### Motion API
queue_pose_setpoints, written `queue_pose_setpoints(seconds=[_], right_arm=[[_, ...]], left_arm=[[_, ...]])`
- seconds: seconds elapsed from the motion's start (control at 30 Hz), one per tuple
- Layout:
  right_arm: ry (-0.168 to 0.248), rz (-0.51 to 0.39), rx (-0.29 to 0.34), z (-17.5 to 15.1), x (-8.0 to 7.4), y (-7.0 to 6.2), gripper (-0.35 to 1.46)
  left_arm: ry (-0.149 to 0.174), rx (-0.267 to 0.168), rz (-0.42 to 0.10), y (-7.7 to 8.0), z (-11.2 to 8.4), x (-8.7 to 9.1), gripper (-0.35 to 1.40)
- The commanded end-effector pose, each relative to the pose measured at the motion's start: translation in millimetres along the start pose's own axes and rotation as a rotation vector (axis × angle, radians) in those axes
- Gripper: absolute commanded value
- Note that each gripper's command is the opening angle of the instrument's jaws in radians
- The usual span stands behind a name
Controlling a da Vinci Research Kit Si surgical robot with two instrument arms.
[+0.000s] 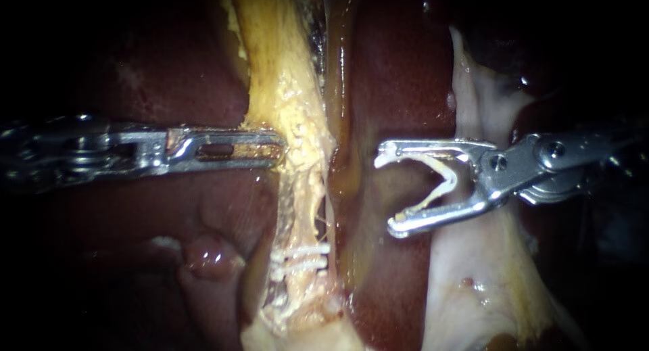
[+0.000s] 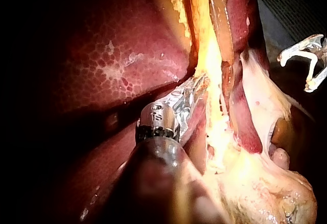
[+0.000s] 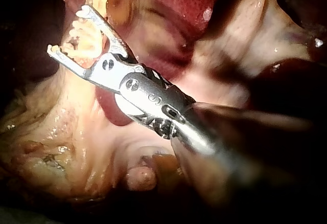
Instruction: Clipping third clip left tube
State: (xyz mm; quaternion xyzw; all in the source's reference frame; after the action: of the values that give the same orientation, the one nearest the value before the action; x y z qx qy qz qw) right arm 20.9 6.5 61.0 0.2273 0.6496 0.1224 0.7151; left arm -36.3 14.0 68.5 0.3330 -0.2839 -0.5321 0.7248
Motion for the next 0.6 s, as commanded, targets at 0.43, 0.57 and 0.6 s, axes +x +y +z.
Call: queue_pose_setpoints(seconds=[0.43,0.57,0.6], right_arm=[[-0.015,0.078,0.059,2.0,-1.5,-0.2,0.60],[-0.112,0.171,0.119,4.5,-4.1,0.3,0.60],[-0.117,0.196,0.124,5.1,-4.7,0.4,0.60]], left_arm=[[0.005,0.004,0.004,0.7,-3.0,-0.1,-0.35],[-0.005,-0.013,-0.005,0.9,-6.6,-0.8,-0.35],[-0.013,-0.014,-0.007,0.8,-7.7,-1.0,-0.35]])
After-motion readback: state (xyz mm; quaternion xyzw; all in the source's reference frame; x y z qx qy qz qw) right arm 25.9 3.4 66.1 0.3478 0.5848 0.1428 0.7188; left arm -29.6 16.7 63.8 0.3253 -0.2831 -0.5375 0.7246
